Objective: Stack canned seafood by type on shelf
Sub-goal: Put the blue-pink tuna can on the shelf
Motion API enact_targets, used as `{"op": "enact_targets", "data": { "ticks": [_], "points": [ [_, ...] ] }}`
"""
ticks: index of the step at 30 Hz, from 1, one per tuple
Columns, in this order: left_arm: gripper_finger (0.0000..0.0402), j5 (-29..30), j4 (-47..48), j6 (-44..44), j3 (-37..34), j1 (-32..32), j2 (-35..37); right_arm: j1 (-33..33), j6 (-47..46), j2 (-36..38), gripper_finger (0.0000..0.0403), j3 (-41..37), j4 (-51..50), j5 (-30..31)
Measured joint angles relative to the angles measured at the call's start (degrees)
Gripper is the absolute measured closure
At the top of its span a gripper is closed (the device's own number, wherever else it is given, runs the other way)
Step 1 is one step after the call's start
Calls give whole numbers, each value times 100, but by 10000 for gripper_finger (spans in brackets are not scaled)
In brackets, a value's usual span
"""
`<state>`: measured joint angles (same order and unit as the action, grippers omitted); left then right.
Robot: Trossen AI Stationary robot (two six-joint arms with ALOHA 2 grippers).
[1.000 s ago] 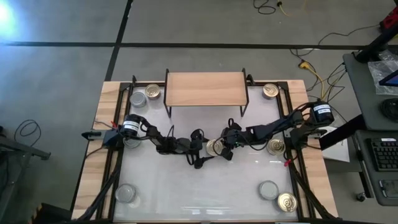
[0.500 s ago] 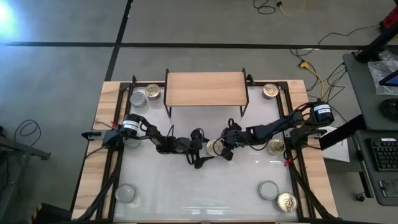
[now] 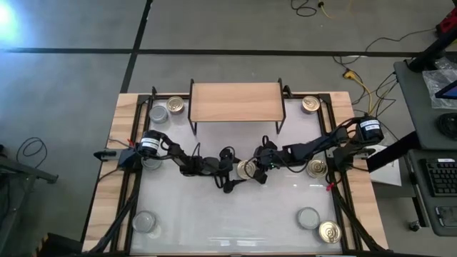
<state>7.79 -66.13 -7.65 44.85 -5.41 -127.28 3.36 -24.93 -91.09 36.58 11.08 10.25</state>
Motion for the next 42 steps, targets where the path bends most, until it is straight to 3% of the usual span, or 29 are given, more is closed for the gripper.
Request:
{"op": "enact_targets", "data": {
  "ticks": [8, 16, 22, 29, 34, 38, 42],
  "points": [
    [1, -153, 630, -15, 404, 4, 0, 0, 34, 0, 390, 40, -24, 19],
    [2, -261, 640, 37, 428, 17, -2, 0, 183, 0, 390, 44, -30, 2],
    [33, -305, 600, 77, 423, 10, -7, 0, 286, 179, 390, 55, -140, -18],
    [50, -301, 671, 31, 407, -2, 152, 2, 317, 975, 390, 282, -1499, 78],
    [40, -299, 715, 31, 271, -28, 607, 62, 401, 1802, 390, 512, -2483, 484],
    [36, -87, 1006, -63, 31, -28, 1452, 167, 648, 2472, 390, 549, -2398, 633],
    [36, 675, 1777, 229, -86, -5, 2592, 259, 885, 2954, 390, 549, -2039, 685]
  ]
}}
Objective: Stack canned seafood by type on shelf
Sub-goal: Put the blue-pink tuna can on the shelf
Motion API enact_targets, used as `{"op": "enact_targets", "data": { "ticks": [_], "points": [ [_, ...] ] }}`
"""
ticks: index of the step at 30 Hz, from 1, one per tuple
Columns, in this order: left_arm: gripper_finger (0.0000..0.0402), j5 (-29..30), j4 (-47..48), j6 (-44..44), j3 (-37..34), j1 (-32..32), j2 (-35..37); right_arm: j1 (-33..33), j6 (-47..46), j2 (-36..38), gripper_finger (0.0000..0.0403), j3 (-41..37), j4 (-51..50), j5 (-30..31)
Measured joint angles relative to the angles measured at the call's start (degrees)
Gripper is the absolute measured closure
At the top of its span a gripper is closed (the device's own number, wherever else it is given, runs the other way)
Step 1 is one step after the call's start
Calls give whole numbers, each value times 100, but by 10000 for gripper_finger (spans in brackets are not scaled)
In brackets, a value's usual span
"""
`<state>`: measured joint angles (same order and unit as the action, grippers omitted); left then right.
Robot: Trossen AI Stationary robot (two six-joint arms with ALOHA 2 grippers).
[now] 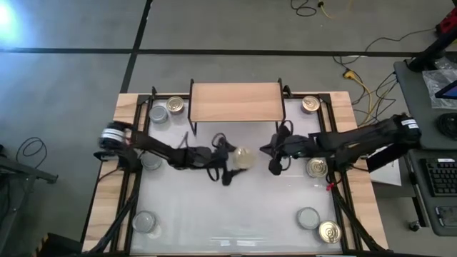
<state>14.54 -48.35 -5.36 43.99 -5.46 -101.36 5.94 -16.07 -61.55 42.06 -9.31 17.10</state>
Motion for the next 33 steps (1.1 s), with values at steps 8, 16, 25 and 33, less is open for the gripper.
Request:
{"op": "enact_targets", "data": {
  "ticks": [8, 16, 25, 33],
  "points": [
    [34, 1988, 1142, 103, 28, 689, 1234, 82, 950, -251, 390, -10, 1311, 579],
    [28, 1756, 1686, -429, 35, 1802, 1554, -668, 1733, -1190, 390, 1292, 1386, 931],
    [13, 1745, 2225, -639, 28, 1961, 1576, -2080, 1757, -2507, 390, 3418, 358, -1203],
    [3, 1725, 3075, -933, 272, 2064, 1602, -2724, 1743, -4063, 390, 5240, -698, -2785]
  ]
}}
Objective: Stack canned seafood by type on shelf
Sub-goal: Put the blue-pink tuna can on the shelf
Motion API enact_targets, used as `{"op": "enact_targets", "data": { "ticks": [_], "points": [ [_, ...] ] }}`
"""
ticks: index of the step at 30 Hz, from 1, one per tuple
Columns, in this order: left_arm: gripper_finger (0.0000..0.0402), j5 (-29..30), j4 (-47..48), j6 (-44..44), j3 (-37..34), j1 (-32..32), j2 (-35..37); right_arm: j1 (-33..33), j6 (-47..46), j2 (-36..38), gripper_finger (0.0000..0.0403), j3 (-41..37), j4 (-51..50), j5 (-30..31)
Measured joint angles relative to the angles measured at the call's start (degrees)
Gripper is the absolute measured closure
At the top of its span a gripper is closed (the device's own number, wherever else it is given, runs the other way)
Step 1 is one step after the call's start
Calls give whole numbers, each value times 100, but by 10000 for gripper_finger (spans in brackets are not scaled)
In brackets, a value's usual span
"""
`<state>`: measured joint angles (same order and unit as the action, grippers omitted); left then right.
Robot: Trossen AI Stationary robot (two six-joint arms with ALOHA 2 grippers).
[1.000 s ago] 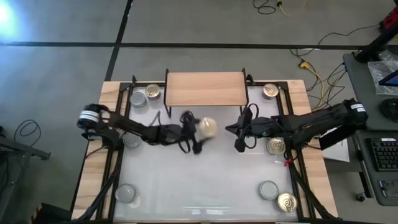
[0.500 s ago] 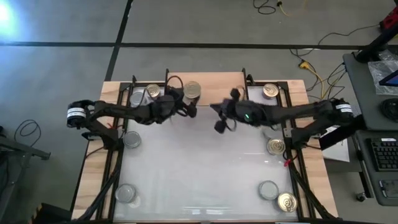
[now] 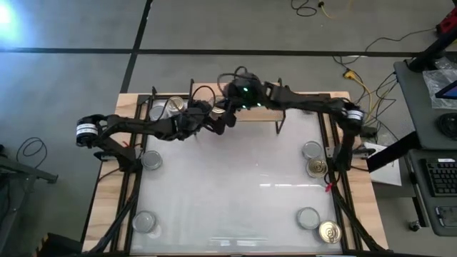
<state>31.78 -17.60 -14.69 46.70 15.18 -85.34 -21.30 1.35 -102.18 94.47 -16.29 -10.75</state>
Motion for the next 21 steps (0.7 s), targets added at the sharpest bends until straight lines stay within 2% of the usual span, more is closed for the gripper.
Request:
{"op": "enact_targets", "data": {
  "ticks": [6, 9, 14, 21],
  "points": [
    [2, 13, 1954, -438, 700, 127, -36, -162, 84, -754, 390, 1060, -1069, -140],
    [2, 58, 2560, -418, 1023, 148, -114, -151, 173, -1026, 390, 1394, -1434, -176],
    [2, 73, 2814, -208, 1266, 148, -245, -162, 230, -1334, 390, 1801, -1805, -354],
    [2, 73, 2837, -26, 1241, 146, -251, -186, 323, -1367, 390, 1776, -1787, -333]
  ]
}}
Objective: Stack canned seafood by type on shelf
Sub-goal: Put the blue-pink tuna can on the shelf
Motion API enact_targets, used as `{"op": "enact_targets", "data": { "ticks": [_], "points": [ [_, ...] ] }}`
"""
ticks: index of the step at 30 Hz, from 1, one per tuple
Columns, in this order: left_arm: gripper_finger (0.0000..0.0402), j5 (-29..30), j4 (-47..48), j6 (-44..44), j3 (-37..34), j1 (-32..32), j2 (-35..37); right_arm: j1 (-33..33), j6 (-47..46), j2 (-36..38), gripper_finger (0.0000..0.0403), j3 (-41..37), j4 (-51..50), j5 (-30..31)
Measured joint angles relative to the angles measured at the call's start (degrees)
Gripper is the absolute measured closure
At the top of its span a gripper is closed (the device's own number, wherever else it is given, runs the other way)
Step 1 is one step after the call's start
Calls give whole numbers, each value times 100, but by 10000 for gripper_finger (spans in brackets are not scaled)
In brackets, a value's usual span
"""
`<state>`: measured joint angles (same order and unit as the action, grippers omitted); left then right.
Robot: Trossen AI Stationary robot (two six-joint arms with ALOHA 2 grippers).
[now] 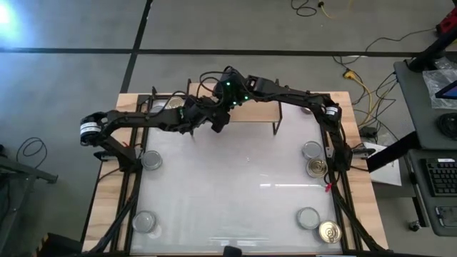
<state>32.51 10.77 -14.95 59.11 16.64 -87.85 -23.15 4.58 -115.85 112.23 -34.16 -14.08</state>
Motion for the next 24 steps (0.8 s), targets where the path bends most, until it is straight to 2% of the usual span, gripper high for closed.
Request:
{"op": "enact_targets", "data": {
  "ticks": [5, 15, 24],
  "points": [
    [2, -1, 45, 338, 11, 0, 0, -45, 61, 0, 390, 0, -5, 17],
    [1, -35, 221, 354, 23, -2, 68, -205, 99, 14, 390, -206, 70, -28],
    [2, -237, 1059, 556, 414, -9, 101, -280, 252, 22, 390, -278, -5, 68]
  ]
}}
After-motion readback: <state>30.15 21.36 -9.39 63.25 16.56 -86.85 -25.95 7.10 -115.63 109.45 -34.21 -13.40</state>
